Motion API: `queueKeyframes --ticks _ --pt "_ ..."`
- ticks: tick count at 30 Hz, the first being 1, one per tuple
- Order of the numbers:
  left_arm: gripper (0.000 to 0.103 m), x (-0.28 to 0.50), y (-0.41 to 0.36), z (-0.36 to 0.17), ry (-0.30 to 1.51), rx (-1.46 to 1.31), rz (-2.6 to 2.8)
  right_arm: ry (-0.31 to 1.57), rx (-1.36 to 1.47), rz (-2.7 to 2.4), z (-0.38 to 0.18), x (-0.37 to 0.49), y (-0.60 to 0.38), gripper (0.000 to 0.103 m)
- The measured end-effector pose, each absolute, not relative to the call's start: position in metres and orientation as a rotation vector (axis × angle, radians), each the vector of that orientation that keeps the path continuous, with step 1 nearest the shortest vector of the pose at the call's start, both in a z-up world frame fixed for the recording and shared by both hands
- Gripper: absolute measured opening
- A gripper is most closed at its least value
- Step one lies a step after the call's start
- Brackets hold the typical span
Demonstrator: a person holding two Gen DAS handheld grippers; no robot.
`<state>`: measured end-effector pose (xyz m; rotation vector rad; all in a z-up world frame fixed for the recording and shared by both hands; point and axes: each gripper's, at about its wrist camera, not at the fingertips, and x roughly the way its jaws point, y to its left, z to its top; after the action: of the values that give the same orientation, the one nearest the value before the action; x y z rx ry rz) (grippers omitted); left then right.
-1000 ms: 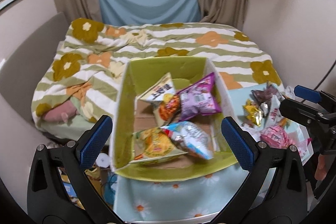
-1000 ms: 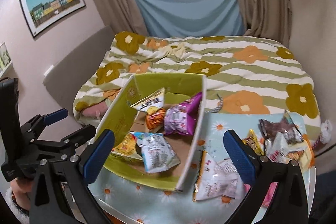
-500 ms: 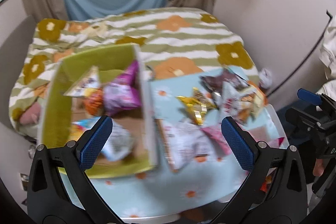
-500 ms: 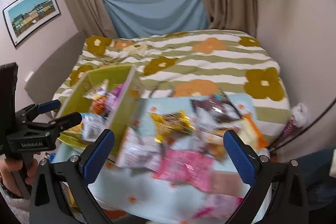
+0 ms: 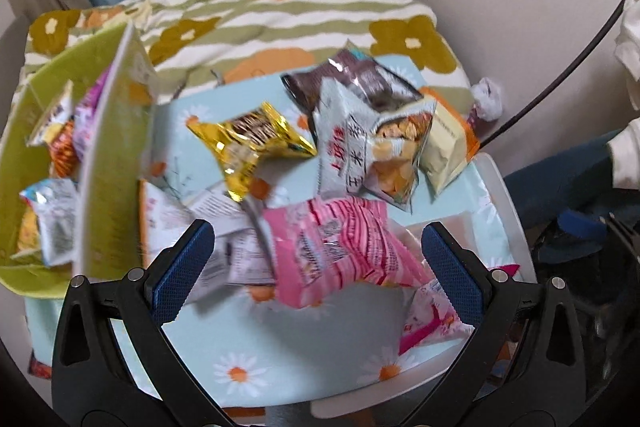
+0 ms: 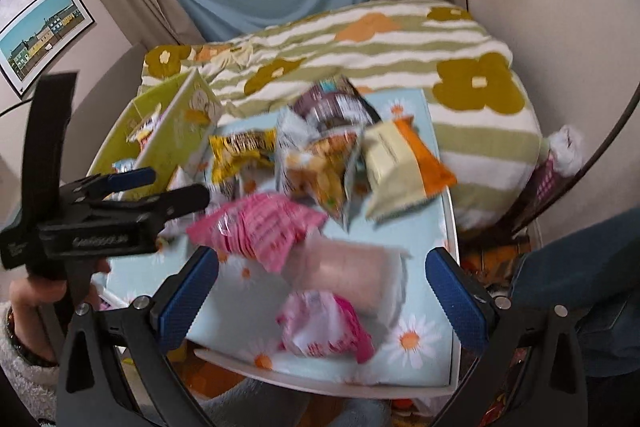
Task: Organize snacks
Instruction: 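Move both tools back over the table toward the pink bags, then grasp the pink striped bag with the left tool while the right tool grasps the white-pink bag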
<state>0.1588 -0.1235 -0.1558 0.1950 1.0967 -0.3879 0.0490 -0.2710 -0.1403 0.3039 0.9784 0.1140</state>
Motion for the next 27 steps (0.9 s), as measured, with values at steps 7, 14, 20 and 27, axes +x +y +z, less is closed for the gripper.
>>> queueKeyframes --ticks 7,14,20,27 --pt "0.103 0.166 -0.137 -0.194 1.128 0.220 -0.326 1.023 0.343 0.160 -0.165 0.031 -0.275 0.103" --pt "0.103 0.167 -0.138 -0.220 1.155 0.222 -0.322 1.043 0.319 0.179 -0.190 0.028 -0.262 0.103" --pt "0.094 0.166 -0.146 -0.230 1.148 0.243 -0.350 1.054 0.315 0.179 -0.209 0.026 -0.257 0.103" --pt "0.071 0.163 -0.148 -0.230 1.137 0.254 -0.392 1.067 0.289 0.174 -0.224 0.025 -0.254 0.103"
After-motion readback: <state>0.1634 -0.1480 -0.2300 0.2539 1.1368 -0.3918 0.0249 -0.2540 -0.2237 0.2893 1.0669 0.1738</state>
